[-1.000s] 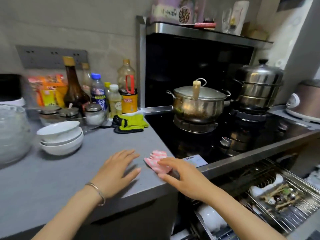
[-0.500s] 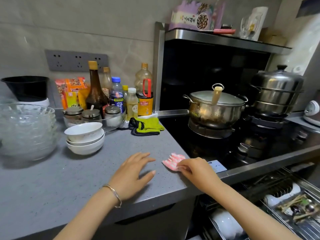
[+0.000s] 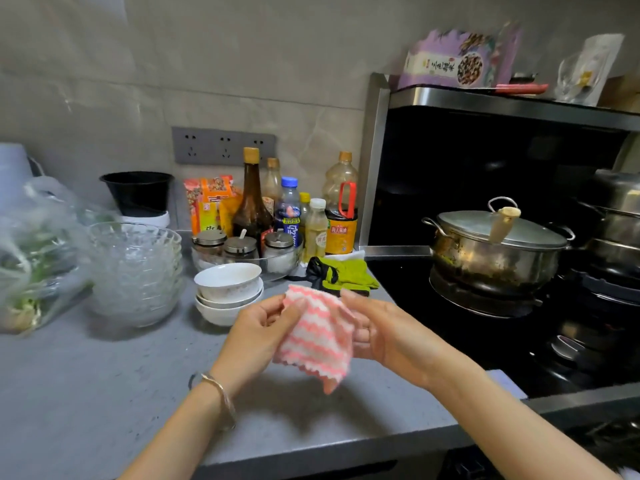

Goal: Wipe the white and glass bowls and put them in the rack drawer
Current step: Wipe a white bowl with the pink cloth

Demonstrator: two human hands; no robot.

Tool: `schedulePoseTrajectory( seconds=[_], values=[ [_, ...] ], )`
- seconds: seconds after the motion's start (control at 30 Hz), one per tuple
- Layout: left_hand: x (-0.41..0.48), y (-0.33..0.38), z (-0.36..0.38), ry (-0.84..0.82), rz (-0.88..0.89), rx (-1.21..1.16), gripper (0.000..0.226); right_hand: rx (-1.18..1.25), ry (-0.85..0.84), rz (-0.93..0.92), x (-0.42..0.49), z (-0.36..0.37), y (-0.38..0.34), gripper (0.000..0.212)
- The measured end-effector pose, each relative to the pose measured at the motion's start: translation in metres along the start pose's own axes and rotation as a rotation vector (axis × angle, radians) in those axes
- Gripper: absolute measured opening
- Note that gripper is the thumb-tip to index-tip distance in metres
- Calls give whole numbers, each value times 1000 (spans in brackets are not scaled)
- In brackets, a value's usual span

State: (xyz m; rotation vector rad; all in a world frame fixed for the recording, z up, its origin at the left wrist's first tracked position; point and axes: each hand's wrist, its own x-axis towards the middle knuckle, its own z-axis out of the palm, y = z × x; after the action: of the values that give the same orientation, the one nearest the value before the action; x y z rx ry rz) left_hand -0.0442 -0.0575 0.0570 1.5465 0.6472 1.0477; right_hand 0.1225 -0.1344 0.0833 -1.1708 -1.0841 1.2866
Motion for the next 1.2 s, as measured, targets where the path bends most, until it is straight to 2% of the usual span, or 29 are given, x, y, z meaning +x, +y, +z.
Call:
schedulePoseTrajectory(
  seconds=[0.1, 0.17, 0.23, 0.3, 0.43, 0.5, 0.6, 0.7, 0.77, 0.83, 0.97, 1.2],
  values=[
    [0, 8, -17, 51, 108, 99, 17, -124, 24, -69, 9, 12, 4, 12],
    [1, 14, -29, 57, 194, 153, 25, -209, 42, -119, 15, 16, 3, 12],
    [4, 17, -38, 24, 274, 221, 32, -270, 3, -146, 19, 17, -1, 13],
    [8, 18, -45, -31, 295, 258, 30, -308, -84, -136, 23, 19, -6, 5],
    [19, 13, -46, -147, 301, 395, 27, -438, -190, -35, 38, 29, -4, 25],
    [29, 8, -49, -132, 327, 535, 23, -402, -151, 35, 50, 37, 3, 33],
    [45, -4, -69, -34, 298, 696, 40, -222, -77, 129, 65, 45, 12, 22],
    [58, -19, -103, 119, 182, 834, 52, -6, 9, 223, 80, 44, 19, 16],
    [66, -32, -122, 112, 92, 927, 51, 77, 60, 252, 88, 43, 20, 20],
    [73, -43, -131, 71, 58, 968, 43, 108, 77, 277, 94, 43, 21, 22],
    [79, -51, -130, 39, 118, 966, 27, 91, 20, 308, 99, 44, 22, 16],
    [86, -51, -131, 41, 143, 997, 29, 50, 49, 325, 105, 38, 27, 29]
  ],
)
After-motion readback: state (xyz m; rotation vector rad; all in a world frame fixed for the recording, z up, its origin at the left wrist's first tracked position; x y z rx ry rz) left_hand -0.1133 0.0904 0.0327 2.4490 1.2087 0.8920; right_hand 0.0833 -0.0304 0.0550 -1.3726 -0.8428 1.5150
